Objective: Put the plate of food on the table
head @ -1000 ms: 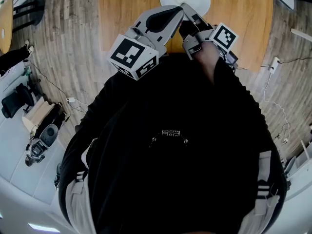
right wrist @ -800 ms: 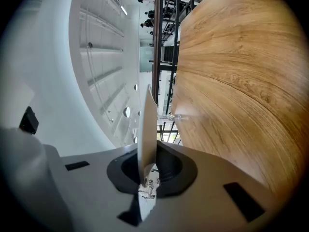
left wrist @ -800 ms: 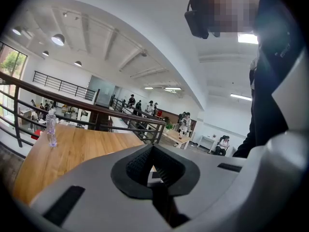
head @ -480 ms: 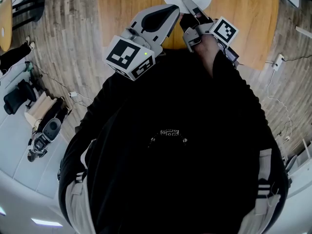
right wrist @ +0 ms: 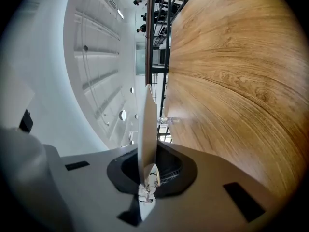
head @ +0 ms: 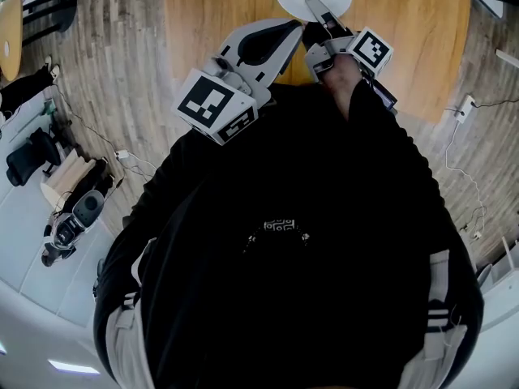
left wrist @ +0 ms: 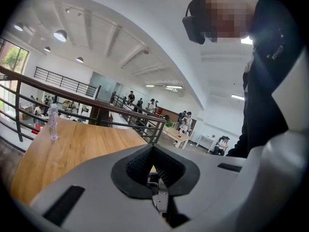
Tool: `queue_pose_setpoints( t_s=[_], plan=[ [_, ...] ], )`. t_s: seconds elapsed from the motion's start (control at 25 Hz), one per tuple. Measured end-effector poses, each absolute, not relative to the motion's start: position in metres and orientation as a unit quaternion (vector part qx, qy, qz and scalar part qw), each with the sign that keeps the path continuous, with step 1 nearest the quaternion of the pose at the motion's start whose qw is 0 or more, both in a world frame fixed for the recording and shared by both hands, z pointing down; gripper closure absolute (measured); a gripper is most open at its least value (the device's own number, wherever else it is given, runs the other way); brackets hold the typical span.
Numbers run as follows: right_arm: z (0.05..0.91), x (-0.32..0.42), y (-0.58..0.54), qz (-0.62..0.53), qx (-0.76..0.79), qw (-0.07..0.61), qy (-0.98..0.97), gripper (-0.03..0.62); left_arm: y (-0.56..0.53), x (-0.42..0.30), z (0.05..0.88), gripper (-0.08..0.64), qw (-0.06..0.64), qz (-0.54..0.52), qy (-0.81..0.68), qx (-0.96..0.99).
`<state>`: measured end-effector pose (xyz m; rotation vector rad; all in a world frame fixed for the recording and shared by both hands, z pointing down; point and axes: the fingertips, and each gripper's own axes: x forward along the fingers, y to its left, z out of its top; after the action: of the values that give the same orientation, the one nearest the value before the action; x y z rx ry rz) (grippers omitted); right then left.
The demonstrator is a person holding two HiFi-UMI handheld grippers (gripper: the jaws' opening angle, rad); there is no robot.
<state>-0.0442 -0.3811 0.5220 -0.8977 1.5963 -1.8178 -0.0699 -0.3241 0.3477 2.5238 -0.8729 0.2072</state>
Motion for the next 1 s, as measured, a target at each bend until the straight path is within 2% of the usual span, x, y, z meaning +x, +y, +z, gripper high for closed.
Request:
queue_pose_setpoints(
  t_s=[1.0],
  plan=[
    [0.639,-0.041,-0.357,-0.721,-0.363,0.203,0.554,0.566,-0.324,-0.064,0.382,0.554,0.273,0.077,-0.313,0.906]
  ],
)
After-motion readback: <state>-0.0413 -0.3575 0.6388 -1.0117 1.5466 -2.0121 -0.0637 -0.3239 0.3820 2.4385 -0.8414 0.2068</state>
